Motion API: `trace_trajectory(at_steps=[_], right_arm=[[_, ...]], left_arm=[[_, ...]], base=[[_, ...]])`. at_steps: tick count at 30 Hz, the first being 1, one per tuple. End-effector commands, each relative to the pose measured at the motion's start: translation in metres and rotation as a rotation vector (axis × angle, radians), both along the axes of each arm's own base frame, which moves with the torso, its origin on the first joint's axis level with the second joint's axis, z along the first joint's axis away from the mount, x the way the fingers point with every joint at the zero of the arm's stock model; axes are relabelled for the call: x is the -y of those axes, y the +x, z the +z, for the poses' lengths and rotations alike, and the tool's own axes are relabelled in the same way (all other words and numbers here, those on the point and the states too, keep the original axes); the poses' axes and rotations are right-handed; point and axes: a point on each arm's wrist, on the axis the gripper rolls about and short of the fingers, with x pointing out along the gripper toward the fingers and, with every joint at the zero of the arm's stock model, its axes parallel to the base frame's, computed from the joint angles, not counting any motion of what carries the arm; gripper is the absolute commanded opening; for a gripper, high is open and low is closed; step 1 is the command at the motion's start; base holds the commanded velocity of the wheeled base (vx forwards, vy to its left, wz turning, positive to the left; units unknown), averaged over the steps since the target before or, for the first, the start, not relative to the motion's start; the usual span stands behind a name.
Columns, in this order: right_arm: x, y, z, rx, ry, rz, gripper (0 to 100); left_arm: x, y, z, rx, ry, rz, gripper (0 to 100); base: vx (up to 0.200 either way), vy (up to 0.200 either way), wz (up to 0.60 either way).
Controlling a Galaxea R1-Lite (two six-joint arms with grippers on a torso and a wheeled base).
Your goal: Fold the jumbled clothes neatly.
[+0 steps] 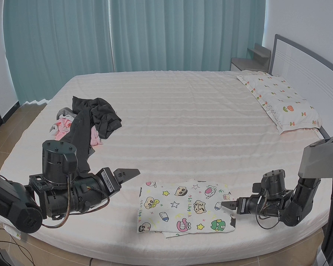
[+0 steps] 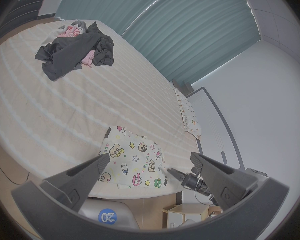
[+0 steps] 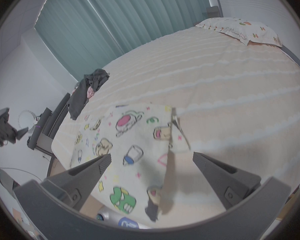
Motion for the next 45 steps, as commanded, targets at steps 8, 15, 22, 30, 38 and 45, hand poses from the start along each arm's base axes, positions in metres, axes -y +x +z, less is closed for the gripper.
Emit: trace_trajectory(at_steps=[8, 15, 22, 30, 38, 45], right_arm=[[-0.01, 0.089, -0.029, -0.036, 0.044, -0.001, 100], [-0.005, 0.098, -0.034, -0.039, 0.043, -0.018, 100], [-0.007, 0.096, -0.033, -0.047, 0.067, 0.005, 100], [-0.013, 0.096, -0.027, -0.066, 0.148, -0.018, 0], [-0.002, 0.103, -0.02, -0.035, 0.172, -0.08, 0], [0.011, 0.106, -0.018, -0.021, 0.151, -0.14, 0]], left_arm=[[0.001, 0.002, -0.005, -0.016, 0.012, 0.0, 100], [0.002, 0.002, -0.006, -0.017, 0.013, 0.0, 100], [0.001, 0.003, -0.006, -0.019, 0.013, 0.002, 100], [0.001, 0.003, -0.006, -0.021, 0.013, 0.001, 100], [0.002, 0.004, -0.009, -0.027, 0.017, 0.001, 100], [0.003, 0.004, -0.009, -0.03, 0.019, 0.001, 100]], base=[[0.0, 0.0, 0.0], [0.0, 0.0, 0.0], [0.0, 0.0, 0.0], [0.0, 0.0, 0.0], [0.0, 0.0, 0.0], [0.0, 0.0, 0.0]])
